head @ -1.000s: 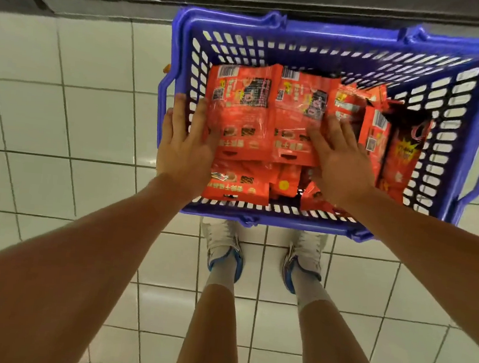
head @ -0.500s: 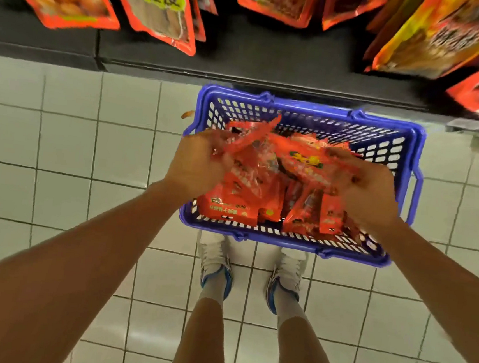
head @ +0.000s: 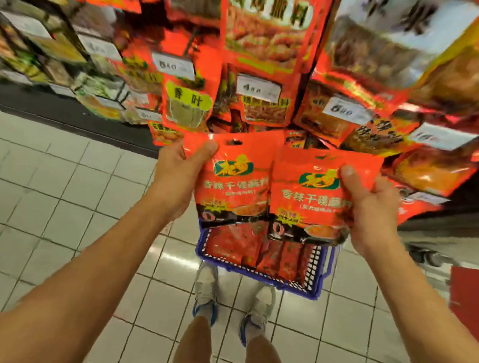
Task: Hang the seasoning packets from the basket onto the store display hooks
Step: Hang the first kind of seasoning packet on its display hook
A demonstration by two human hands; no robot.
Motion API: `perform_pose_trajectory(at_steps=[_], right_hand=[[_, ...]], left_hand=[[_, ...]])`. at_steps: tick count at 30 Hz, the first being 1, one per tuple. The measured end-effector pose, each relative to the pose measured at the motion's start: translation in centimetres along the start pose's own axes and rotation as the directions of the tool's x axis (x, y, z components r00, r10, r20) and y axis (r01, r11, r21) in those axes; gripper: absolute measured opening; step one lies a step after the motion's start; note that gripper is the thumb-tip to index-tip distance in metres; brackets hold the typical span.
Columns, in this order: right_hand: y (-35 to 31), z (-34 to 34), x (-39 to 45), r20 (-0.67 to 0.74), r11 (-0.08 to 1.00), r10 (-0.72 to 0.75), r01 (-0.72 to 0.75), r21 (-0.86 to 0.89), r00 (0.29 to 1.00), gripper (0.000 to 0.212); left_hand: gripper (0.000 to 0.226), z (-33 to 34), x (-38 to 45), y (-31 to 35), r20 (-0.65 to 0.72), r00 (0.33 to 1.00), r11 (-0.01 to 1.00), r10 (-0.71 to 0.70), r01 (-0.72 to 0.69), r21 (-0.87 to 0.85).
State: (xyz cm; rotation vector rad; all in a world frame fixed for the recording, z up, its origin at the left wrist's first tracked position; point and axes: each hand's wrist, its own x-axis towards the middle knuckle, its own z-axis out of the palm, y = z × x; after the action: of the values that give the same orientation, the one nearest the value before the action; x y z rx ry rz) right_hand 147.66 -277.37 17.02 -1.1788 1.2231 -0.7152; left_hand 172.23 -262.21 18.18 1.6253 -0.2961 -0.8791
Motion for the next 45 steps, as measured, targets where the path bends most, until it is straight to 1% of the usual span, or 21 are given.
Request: perform_pose_trajectory(at_steps=[2, 4, 6, 8, 9, 11, 14, 16, 18, 20, 23, 25, 26, 27, 30, 32, 34, 37, 40, 41, 45], right_hand=[[-6.1, -0.1, -1.6, 0.032, 0.998, -0.057, 0.057, -0.009, 0.998, 0.018], [-12.2, -0.1, -3.3, 0.046, 0.994, -0.108, 0.108, 0.003, 0.993, 0.028], [-18.3, -0.3, -4.8, 0.043, 0.977, -0.207, 0.209, -0.035, 0.977, 0.037], [-24.3, -0.7, -6.1, 0.062, 0.936, -0.338, 0.342, -0.080, 0.939, 0.029], [-27.2, -0.9, -6.7, 0.071, 0.909, -0.402, 0.407, -0.091, 0.913, 0.022], [-32.7, -1.1, -7.8, 0.067, 0.852, -0.513, 0.517, -0.084, 0.856, 0.009], [-39.8, -0.7, -9.6, -0.004, 0.780, -0.625, 0.625, -0.032, 0.780, 0.020], [-43.5, -0.2, -10.7, -0.036, 0.744, -0.668, 0.669, 0.003, 0.743, 0.019], [-46.5, 0.8, -11.6, -0.039, 0.711, -0.701, 0.702, 0.032, 0.712, 0.018], [-49.1, 2.0, -12.1, -0.010, 0.689, -0.724, 0.723, 0.054, 0.690, 0.012], [-52.7, 4.4, -12.5, 0.024, 0.661, -0.750, 0.747, 0.069, 0.661, 0.008], [-54.9, 6.3, -12.6, 0.004, 0.644, -0.764, 0.762, 0.075, 0.645, 0.007], [-55.9, 7.4, -12.5, -0.014, 0.638, -0.768, 0.766, 0.078, 0.641, 0.009], [-56.8, 8.6, -12.4, -0.030, 0.637, -0.767, 0.766, 0.086, 0.641, 0.010], [-58.9, 12.6, -11.9, -0.037, 0.651, -0.754, 0.753, 0.093, 0.656, 0.002], [-60.1, 15.6, -11.5, -0.015, 0.677, -0.731, 0.728, 0.106, 0.682, 0.005], [-61.2, 18.8, -11.1, -0.007, 0.707, -0.703, 0.700, 0.103, 0.711, 0.010], [-62.8, 22.8, -10.4, -0.039, 0.730, -0.675, 0.674, 0.113, 0.737, 0.024], [-64.1, 25.5, -9.8, -0.098, 0.756, -0.638, 0.645, 0.110, 0.764, 0.027], [-64.5, 26.0, -9.7, -0.125, 0.760, -0.633, 0.644, 0.091, 0.764, 0.027], [-65.6, 27.4, -9.1, -0.211, 0.732, -0.663, 0.681, 0.017, 0.718, 0.019]], left_hand=[[0.012, 0.1, -2.1, 6.1, -0.014, 0.998, 0.998, 0.057, -0.057, 0.010], [0.010, 0.0, -4.1, 12.2, -0.057, 0.993, 0.994, 0.106, -0.105, 0.027], [0.024, -0.5, -6.2, 18.2, -0.093, 0.980, 0.981, 0.179, -0.170, 0.094], [0.039, -1.4, -8.0, 23.8, -0.131, 0.951, 0.953, 0.281, -0.261, 0.155], [0.038, -1.8, -8.9, 26.3, -0.153, 0.926, 0.930, 0.345, -0.316, 0.188], [0.028, -2.5, -10.5, 30.8, -0.178, 0.876, 0.888, 0.448, -0.414, 0.199], [0.030, -2.8, -12.1, 36.1, -0.202, 0.810, 0.835, 0.550, -0.527, 0.159], [0.028, -2.9, -12.9, 39.3, -0.227, 0.767, 0.799, 0.601, -0.588, 0.127], [0.029, -3.2, -13.5, 42.0, -0.247, 0.738, 0.772, 0.628, -0.630, 0.082], [0.028, -3.9, -13.8, 44.4, -0.252, 0.727, 0.758, 0.639, -0.650, 0.044], [0.019, -5.8, -13.8, 47.7, -0.251, 0.736, 0.751, 0.629, -0.658, -0.049], [0.019, -7.6, -13.4, 49.7, -0.237, 0.728, 0.736, 0.643, -0.673, -0.067], [0.020, -8.6, -13.2, 50.6, -0.233, 0.721, 0.727, 0.652, -0.682, -0.076], [0.020, -9.6, -12.9, 51.5, -0.231, 0.715, 0.717, 0.660, -0.691, -0.090], [0.018, -12.4, -11.5, 53.5, -0.221, 0.705, 0.703, 0.674, -0.704, -0.101], [0.018, -13.4, -10.4, 54.6, -0.188, 0.709, 0.708, 0.680, -0.702, -0.083], [0.018, -13.7, -9.2, 55.7, -0.151, 0.716, 0.710, 0.681, -0.697, -0.100], [0.015, -13.8, -7.6, 57.4, -0.111, 0.708, 0.699, 0.698, -0.706, -0.113], [0.012, -13.9, -6.1, 58.7, -0.069, 0.686, 0.676, 0.725, -0.727, -0.118], [0.012, -13.9, -5.7, 59.0, -0.056, 0.680, 0.672, 0.731, -0.731, -0.118], [0.011, -14.1, -4.3, 60.1, -0.010, 0.674, 0.667, 0.739, -0.733, -0.131]])
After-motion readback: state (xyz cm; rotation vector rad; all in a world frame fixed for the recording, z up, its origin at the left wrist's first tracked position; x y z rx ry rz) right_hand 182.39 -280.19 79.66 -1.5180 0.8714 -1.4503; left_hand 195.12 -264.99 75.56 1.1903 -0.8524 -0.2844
